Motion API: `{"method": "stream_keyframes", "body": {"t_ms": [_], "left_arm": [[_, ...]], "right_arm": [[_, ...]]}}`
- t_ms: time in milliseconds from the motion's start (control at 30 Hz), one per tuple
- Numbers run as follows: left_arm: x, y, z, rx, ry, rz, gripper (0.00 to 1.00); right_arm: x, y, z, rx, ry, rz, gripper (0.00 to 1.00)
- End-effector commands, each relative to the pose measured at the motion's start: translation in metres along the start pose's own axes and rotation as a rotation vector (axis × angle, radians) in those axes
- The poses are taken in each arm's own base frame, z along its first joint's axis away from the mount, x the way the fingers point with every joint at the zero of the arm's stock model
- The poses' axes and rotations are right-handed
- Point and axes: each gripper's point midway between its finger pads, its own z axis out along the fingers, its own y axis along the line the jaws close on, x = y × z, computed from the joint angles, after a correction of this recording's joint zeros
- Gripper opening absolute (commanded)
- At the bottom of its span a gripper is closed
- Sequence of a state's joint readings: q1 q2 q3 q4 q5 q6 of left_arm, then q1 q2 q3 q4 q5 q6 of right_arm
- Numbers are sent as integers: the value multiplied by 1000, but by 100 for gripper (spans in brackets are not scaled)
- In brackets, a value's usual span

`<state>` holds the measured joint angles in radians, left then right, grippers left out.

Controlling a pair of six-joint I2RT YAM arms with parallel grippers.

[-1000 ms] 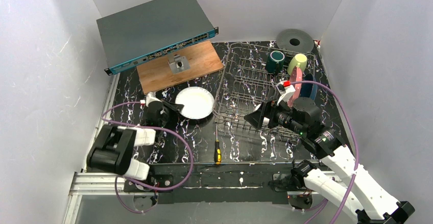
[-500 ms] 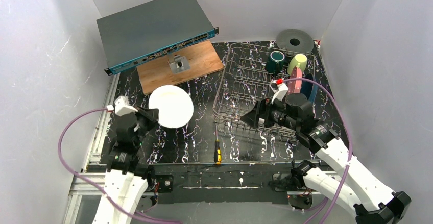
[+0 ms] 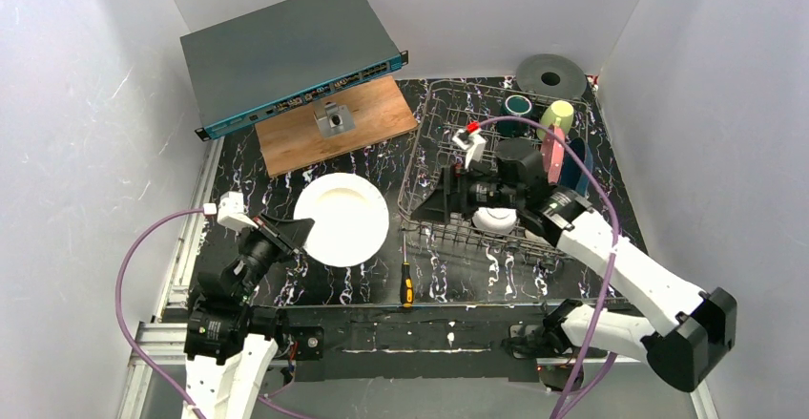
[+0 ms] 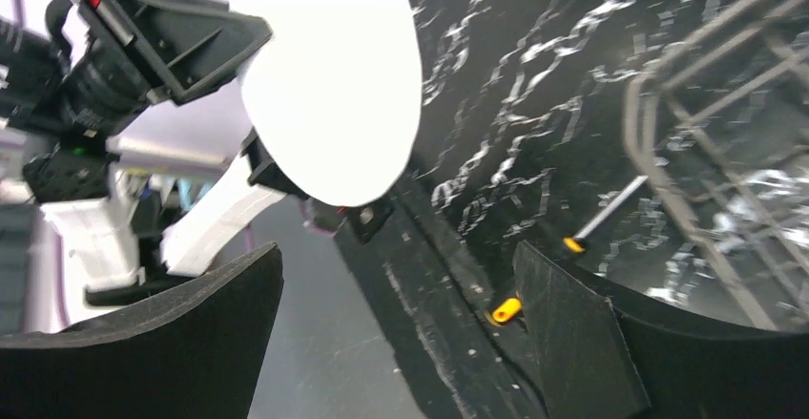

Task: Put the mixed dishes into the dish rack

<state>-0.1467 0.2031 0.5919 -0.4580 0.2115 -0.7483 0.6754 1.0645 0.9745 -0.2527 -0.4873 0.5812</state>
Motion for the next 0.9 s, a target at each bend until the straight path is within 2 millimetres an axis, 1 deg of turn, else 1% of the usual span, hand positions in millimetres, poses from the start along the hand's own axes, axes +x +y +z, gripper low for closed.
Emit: {"method": "stream_keyframes", "body": {"t_ms": [0, 67, 167, 300, 367, 467, 567, 633, 733, 800, 867], "left_arm": [[-17, -61, -17, 260, -24, -86, 0], [-17, -69, -19, 303, -24, -121, 0], [-18, -77, -21, 355, -28, -142, 0], [-15, -79, -20, 379, -15, -148, 0], [-14, -79, -19, 386, -15, -153, 0], [-12, -78, -19, 393, -11, -165, 0], [-9, -77, -20, 389, -1, -181, 0], [-8, -76, -20, 391, -1, -209, 0], [-8, -76, -20, 400, -6, -241, 0], [-10, -77, -21, 402, -11, -247, 0], [-11, -77, -23, 398, -17, -239, 0]], "right_arm": [[-7, 62, 10, -243, 21, -15, 98], [-4, 72, 15, -271, 26, -7, 98], [0, 75, 26, -276, 52, 30, 98], [5, 93, 37, -311, 104, 52, 97], [4, 102, 44, -321, 93, 50, 96], [4, 100, 53, -265, 57, 112, 87], [-1, 101, 52, -234, -67, 118, 87], [-5, 103, 51, -224, -109, 112, 86], [-8, 100, 54, -195, -117, 110, 84], [-8, 98, 59, -174, -98, 117, 84], [-6, 100, 65, -177, -74, 127, 84]]}}
